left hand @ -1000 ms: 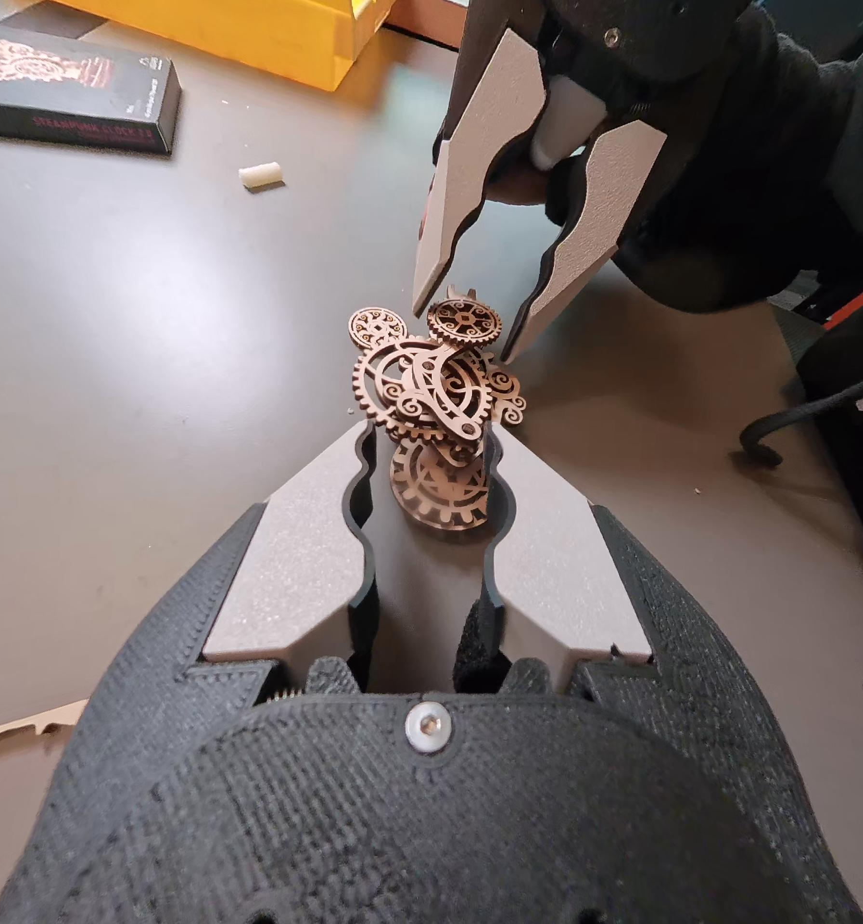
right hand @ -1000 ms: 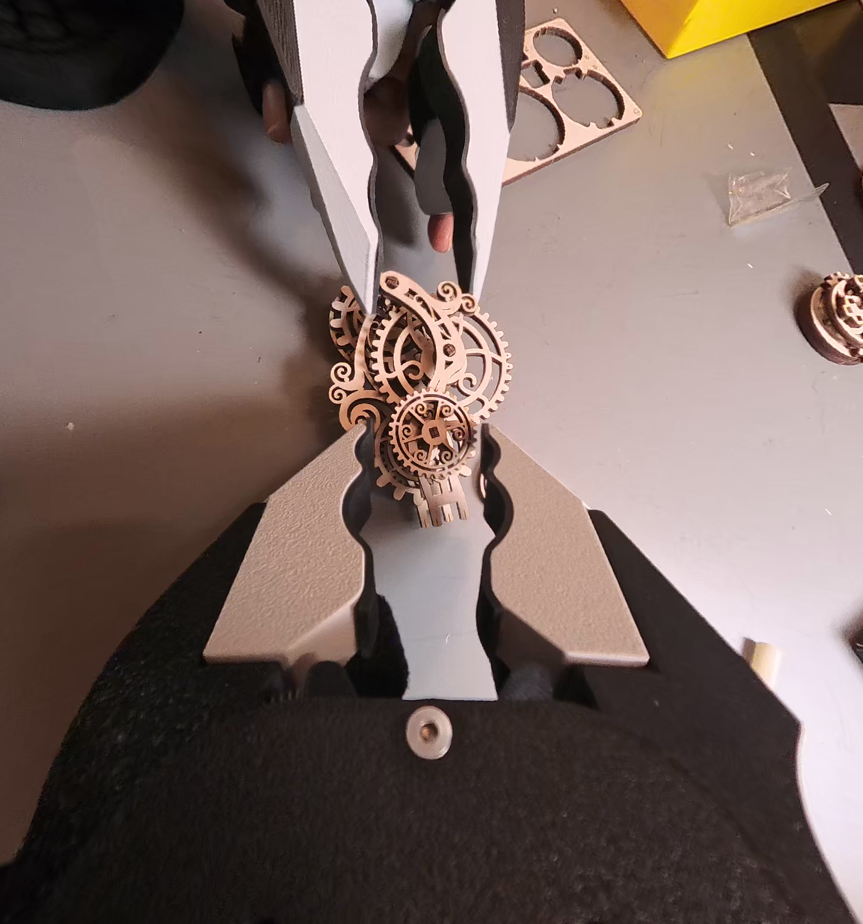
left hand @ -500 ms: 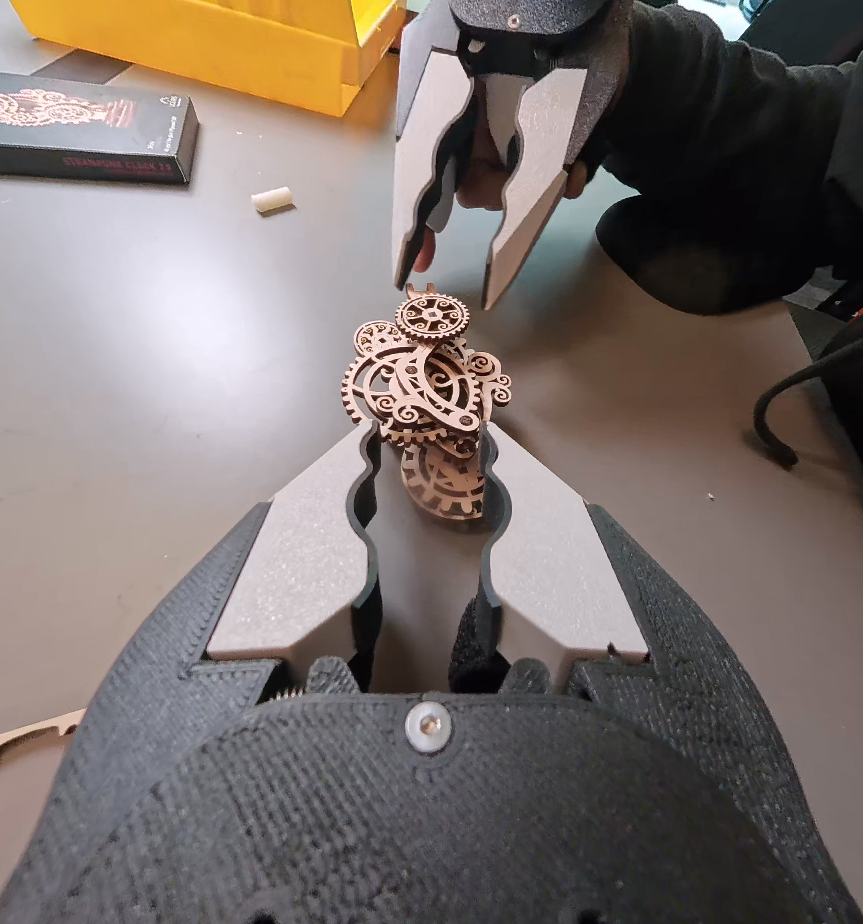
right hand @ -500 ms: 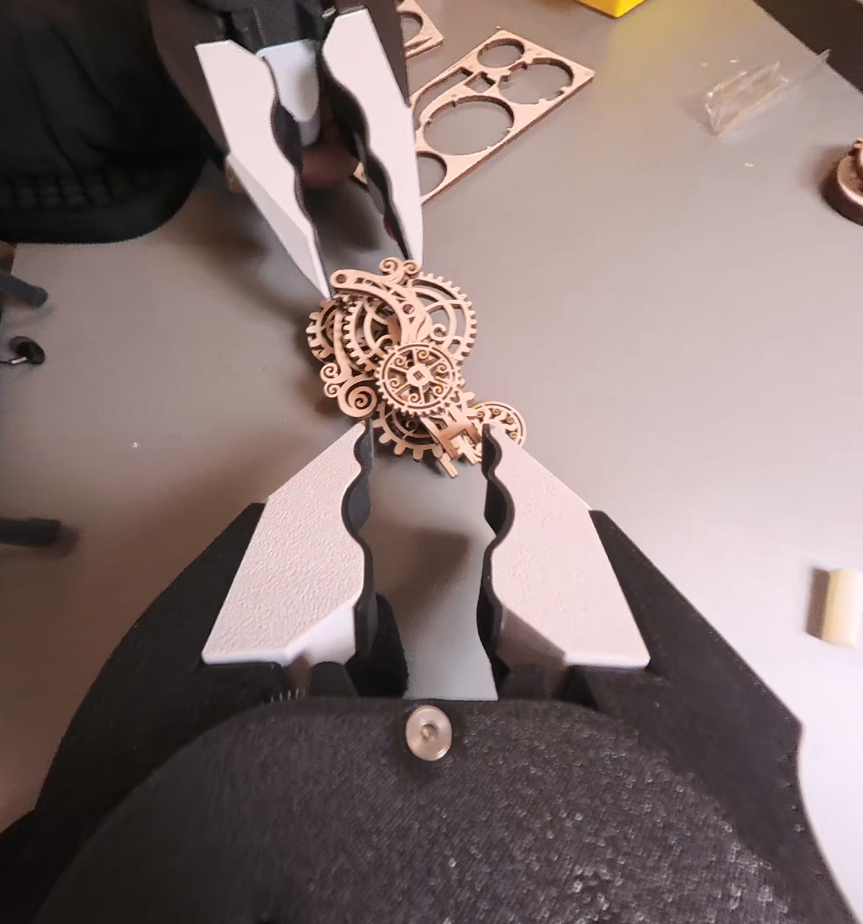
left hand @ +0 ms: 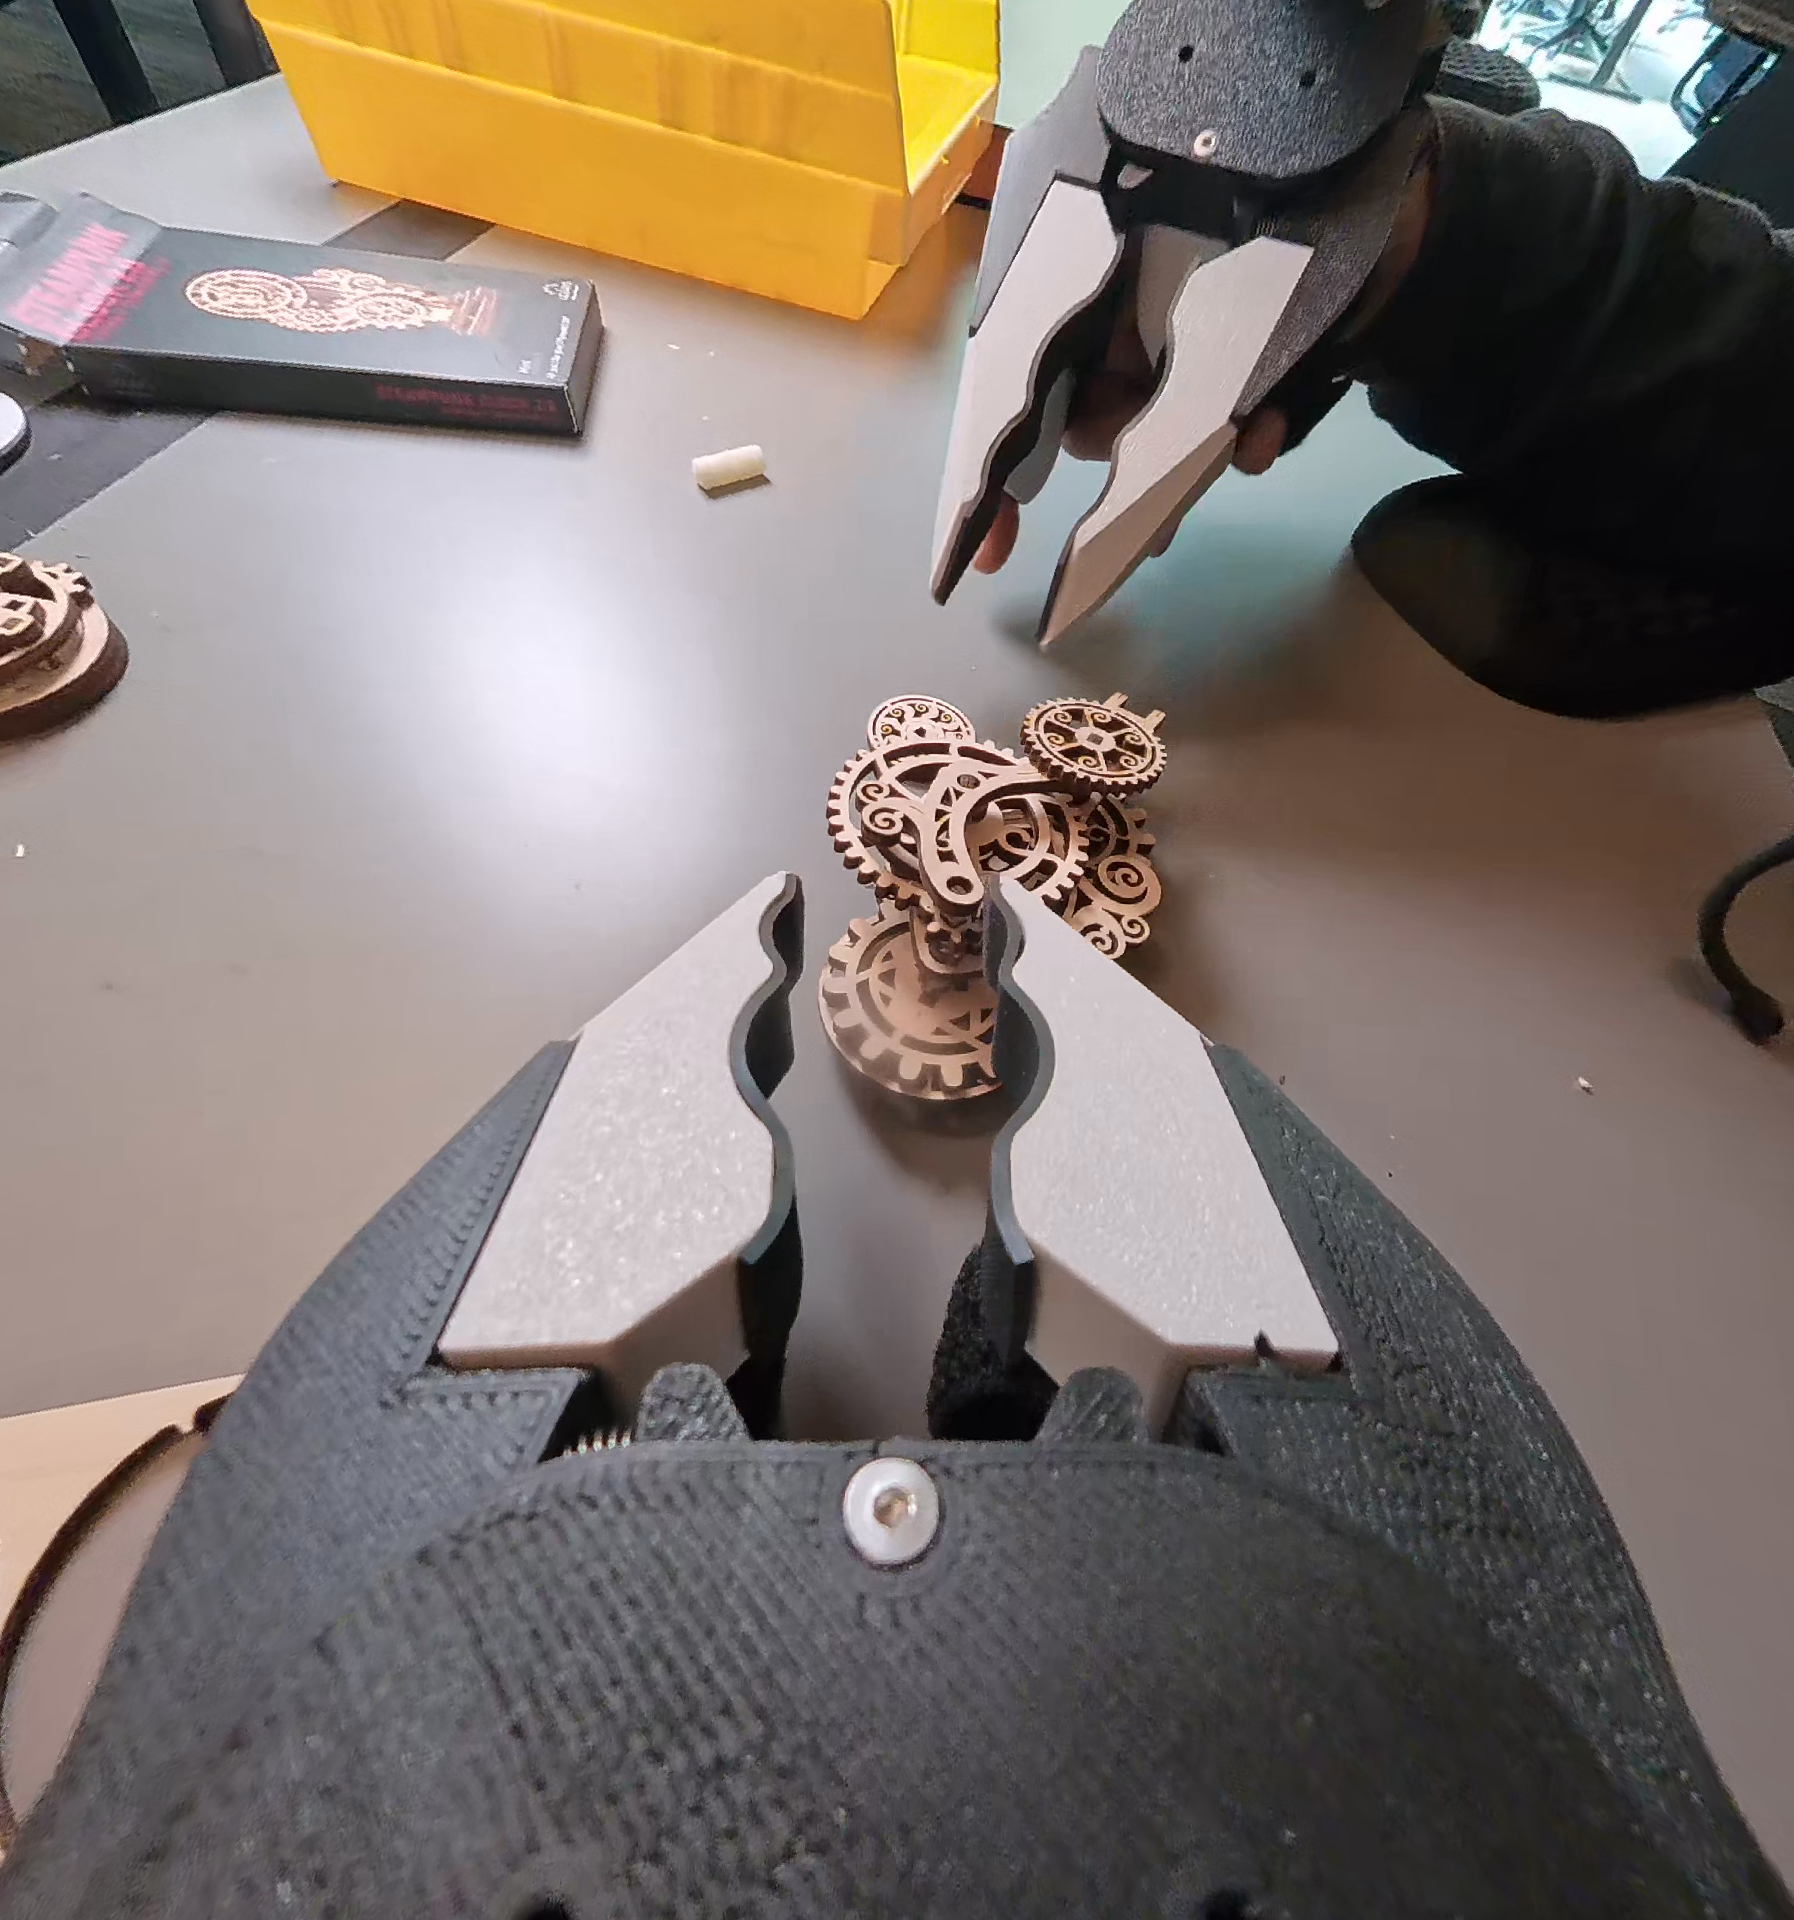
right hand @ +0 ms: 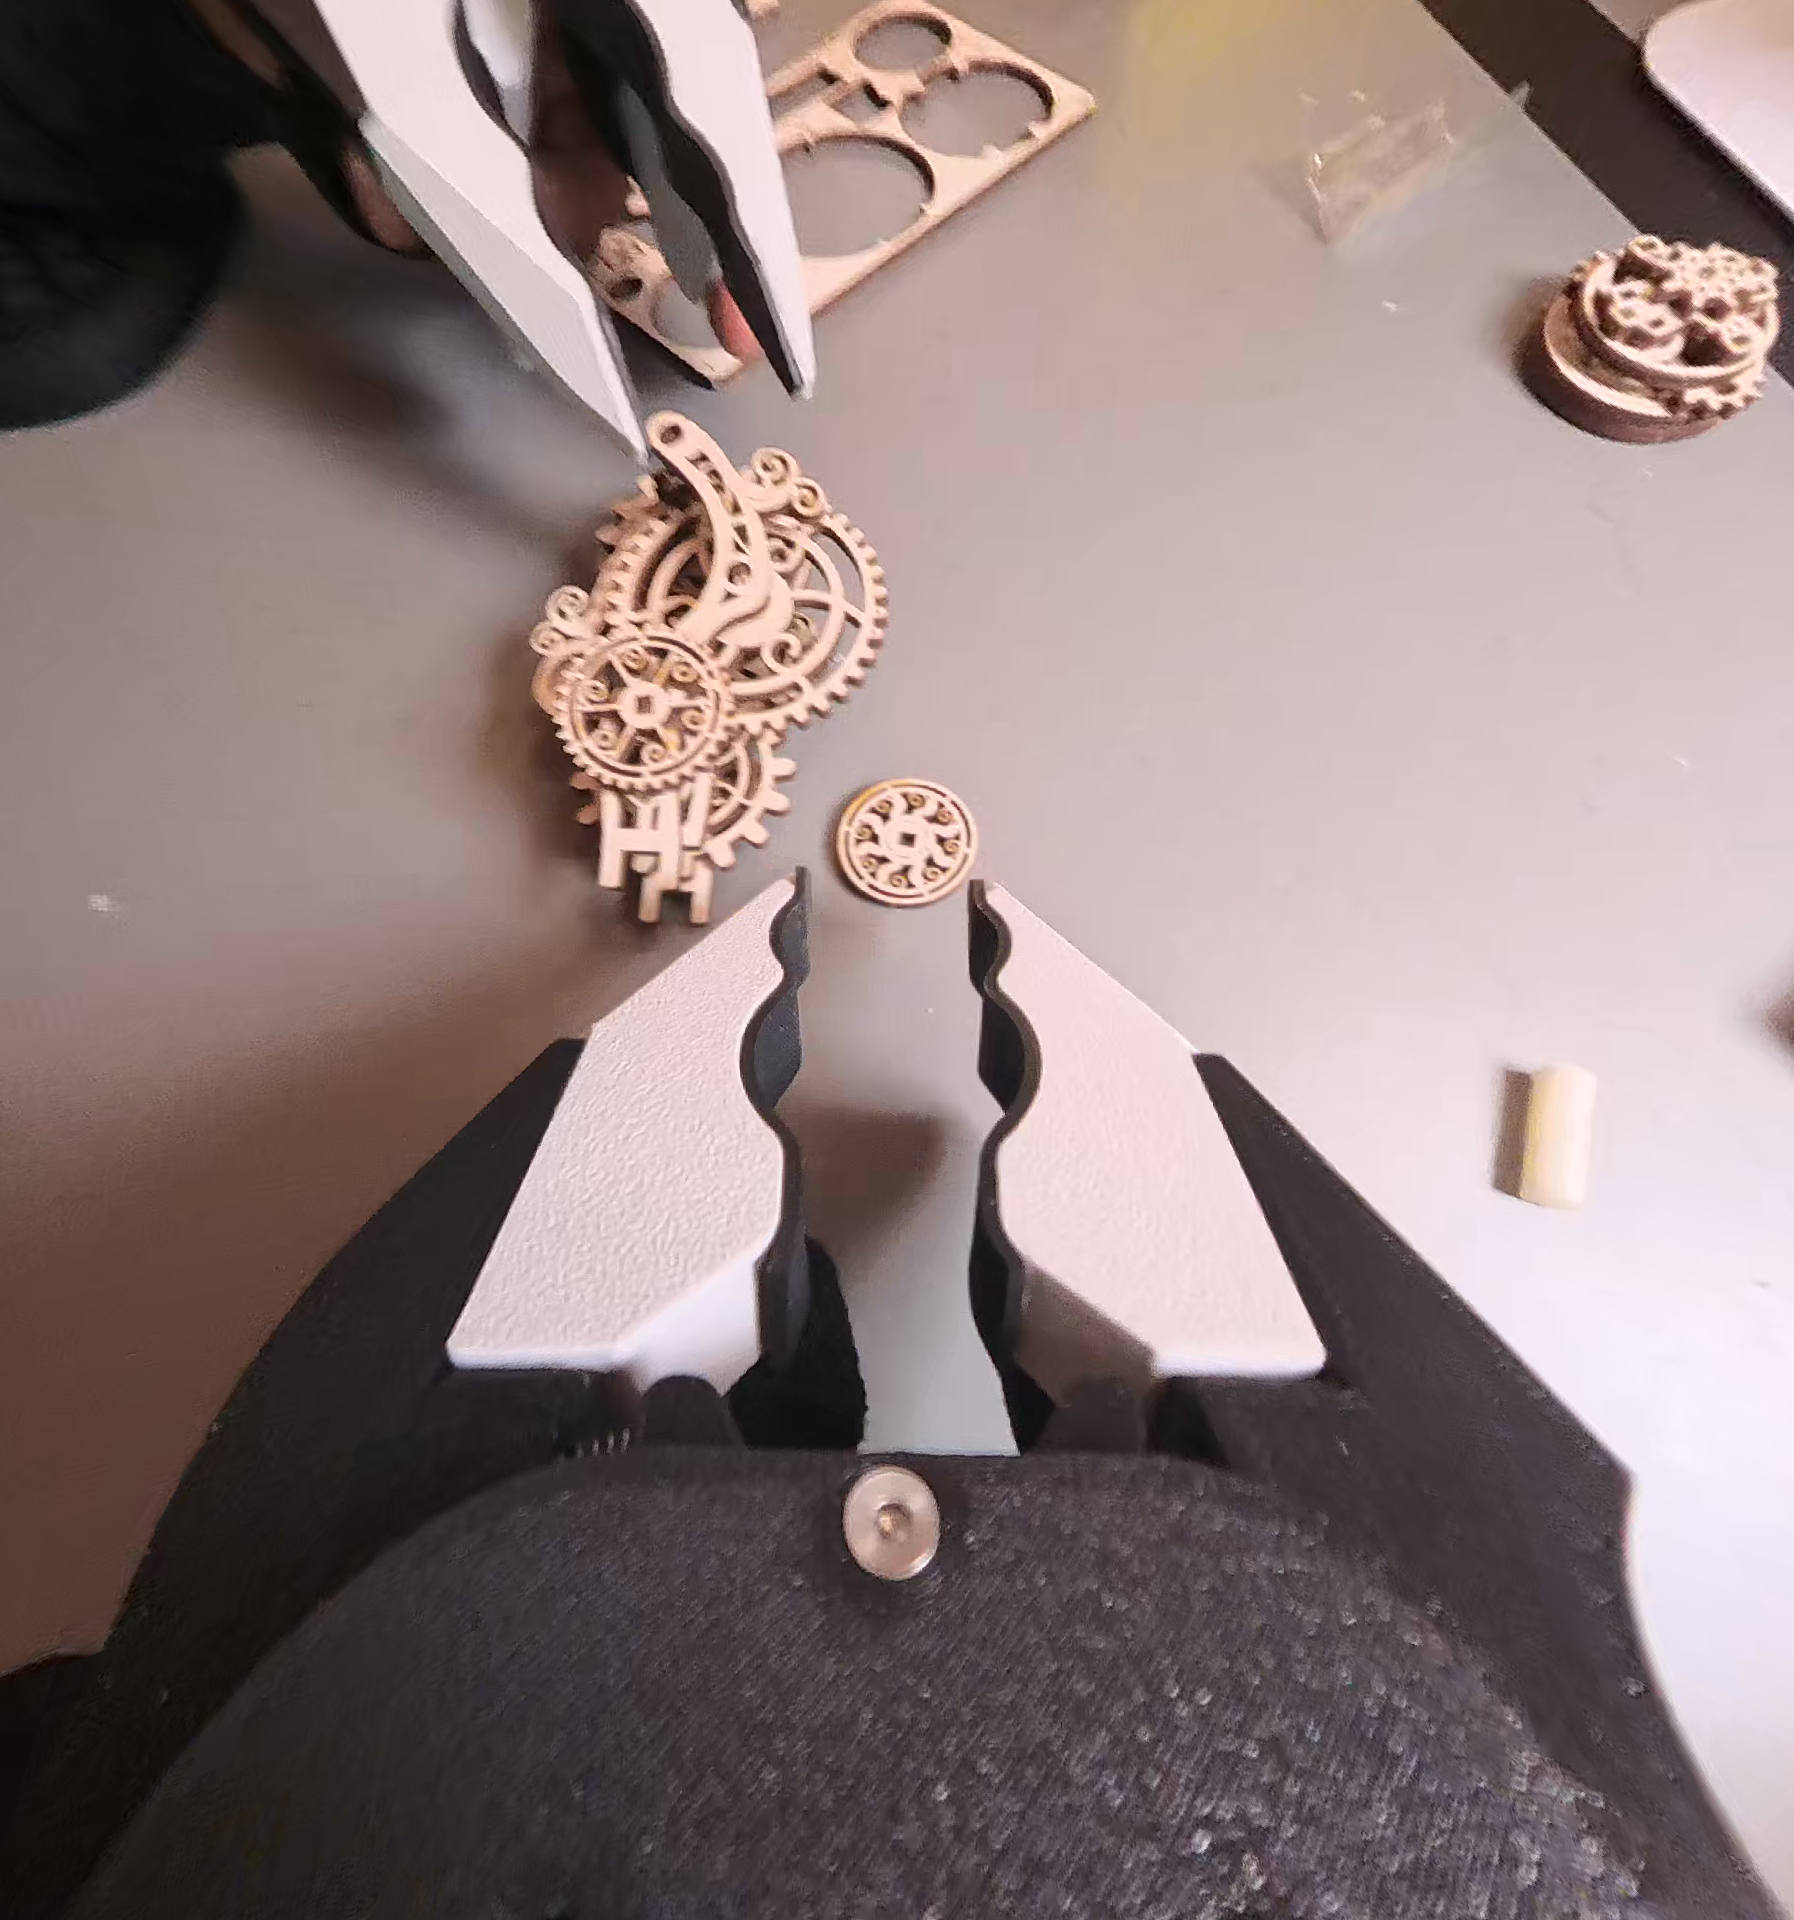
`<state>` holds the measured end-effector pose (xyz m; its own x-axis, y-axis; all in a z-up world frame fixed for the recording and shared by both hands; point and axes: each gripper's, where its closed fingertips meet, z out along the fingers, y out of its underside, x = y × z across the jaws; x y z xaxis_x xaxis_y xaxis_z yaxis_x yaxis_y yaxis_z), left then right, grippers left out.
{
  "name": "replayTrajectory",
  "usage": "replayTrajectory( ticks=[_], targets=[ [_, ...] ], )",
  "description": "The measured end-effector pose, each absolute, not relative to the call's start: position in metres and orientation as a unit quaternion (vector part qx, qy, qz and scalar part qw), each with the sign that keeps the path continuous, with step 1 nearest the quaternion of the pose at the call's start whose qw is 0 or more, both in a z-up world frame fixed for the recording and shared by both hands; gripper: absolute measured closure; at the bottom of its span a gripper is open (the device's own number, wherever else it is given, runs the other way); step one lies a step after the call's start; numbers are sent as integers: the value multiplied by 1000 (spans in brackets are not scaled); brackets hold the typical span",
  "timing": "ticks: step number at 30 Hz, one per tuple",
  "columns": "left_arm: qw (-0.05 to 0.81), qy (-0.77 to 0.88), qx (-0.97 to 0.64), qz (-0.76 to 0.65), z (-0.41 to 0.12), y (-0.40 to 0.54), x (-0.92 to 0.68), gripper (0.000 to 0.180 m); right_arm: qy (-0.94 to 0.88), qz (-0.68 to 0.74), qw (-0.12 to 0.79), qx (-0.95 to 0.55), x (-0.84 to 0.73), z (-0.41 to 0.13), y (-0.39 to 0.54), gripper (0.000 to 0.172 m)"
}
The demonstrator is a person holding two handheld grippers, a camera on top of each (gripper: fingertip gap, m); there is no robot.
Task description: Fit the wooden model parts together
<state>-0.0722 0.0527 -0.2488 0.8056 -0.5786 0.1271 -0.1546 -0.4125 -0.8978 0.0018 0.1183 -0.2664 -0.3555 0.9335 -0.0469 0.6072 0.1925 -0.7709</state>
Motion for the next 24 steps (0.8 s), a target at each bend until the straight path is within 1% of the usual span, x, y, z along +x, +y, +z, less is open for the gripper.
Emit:
replayTrajectory(
  ticks=[5,9,15,19,24],
  targets=[
    [500,229,-808,-213,-247,53,-72,149,-761,302,231,-526,-1,-285,118,141],
    [504,226,-804,-219,-244,53,-73,150,-763,273,240,-534,-4,-288,120,138],
    [497,246,-794,-251,-244,46,-60,150,-760,259,244,-544,-10,-290,115,133],
    [483,269,-798,-240,-252,45,-53,150,-758,249,250,-549,-14,-292,114,132],
    [476,268,-805,-230,-256,47,-52,162,-761,246,246,-548,-17,-292,110,136]
  ],
)
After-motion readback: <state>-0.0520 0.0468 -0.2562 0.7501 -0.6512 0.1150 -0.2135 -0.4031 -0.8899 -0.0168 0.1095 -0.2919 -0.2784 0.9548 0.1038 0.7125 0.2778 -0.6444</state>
